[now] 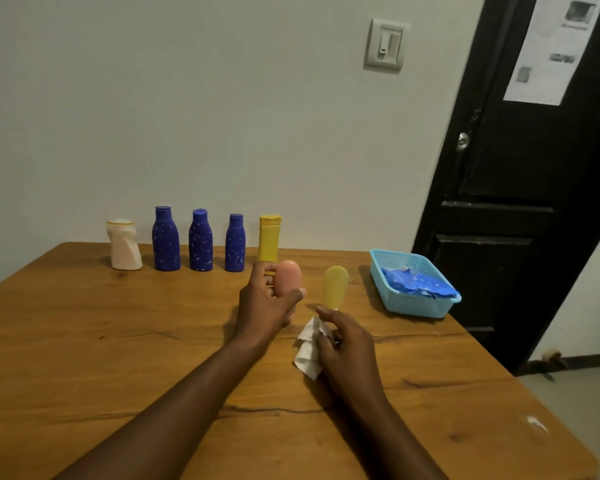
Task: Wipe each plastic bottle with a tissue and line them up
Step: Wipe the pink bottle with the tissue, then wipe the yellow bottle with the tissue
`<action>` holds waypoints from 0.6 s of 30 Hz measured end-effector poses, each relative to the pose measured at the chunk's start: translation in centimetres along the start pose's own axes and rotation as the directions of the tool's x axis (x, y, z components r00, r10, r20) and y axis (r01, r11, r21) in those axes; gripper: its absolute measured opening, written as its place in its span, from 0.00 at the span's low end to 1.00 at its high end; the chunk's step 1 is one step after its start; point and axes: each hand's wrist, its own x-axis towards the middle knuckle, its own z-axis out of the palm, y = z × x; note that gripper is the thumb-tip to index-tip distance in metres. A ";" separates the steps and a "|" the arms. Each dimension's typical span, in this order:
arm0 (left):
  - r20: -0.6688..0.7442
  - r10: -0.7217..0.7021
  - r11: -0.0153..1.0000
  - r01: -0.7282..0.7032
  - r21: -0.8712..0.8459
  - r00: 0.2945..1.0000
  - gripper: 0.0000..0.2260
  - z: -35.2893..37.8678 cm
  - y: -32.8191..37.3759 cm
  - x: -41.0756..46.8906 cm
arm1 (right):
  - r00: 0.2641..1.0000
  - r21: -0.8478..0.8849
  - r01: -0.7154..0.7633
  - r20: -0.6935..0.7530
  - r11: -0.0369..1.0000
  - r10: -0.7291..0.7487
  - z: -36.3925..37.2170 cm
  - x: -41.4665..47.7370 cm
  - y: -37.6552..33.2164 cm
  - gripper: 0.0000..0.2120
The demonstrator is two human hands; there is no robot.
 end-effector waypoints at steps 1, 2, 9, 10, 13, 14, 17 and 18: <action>0.002 0.010 1.000 -0.010 0.020 1.000 0.27 0.3 -0.1 0.2 | 1.000 -0.002 -0.008 -0.010 1.000 0.008 0.1 0.1 0.1 0.22; 0.001 0.020 0.999 -0.020 0.034 1.000 0.27 0.6 -0.2 0.5 | 1.000 -0.005 -0.018 -0.011 1.000 0.018 0.2 0.2 0.2 0.23; 0.003 0.053 0.992 -0.053 0.111 0.999 0.29 1.4 -1.6 1.4 | 0.997 0.005 -0.069 0.019 0.998 0.069 0.7 0.7 0.5 0.27; 0.008 0.058 0.990 -0.058 0.125 0.998 0.29 1.4 -1.8 1.5 | 0.998 0.007 -0.067 0.016 0.998 0.067 0.7 0.7 0.6 0.27; 0.016 0.065 0.989 -0.067 0.135 0.998 0.29 1.4 -2.3 1.7 | 0.997 0.010 -0.071 0.012 0.997 0.071 0.8 0.8 0.6 0.27; 0.019 0.066 0.988 -0.068 0.141 0.998 0.30 1.4 -2.4 1.7 | 0.997 0.013 -0.075 0.014 0.997 0.075 0.8 0.8 0.6 0.27; 0.040 0.066 0.985 -0.072 0.154 0.997 0.31 1.5 -2.6 2.0 | 0.997 0.037 -0.080 0.007 0.996 0.080 0.8 0.8 0.7 0.26; 0.046 0.066 0.985 -0.072 0.157 0.997 0.31 1.5 -2.7 2.1 | 0.997 0.044 -0.079 0.003 0.996 0.079 0.7 0.8 0.7 0.26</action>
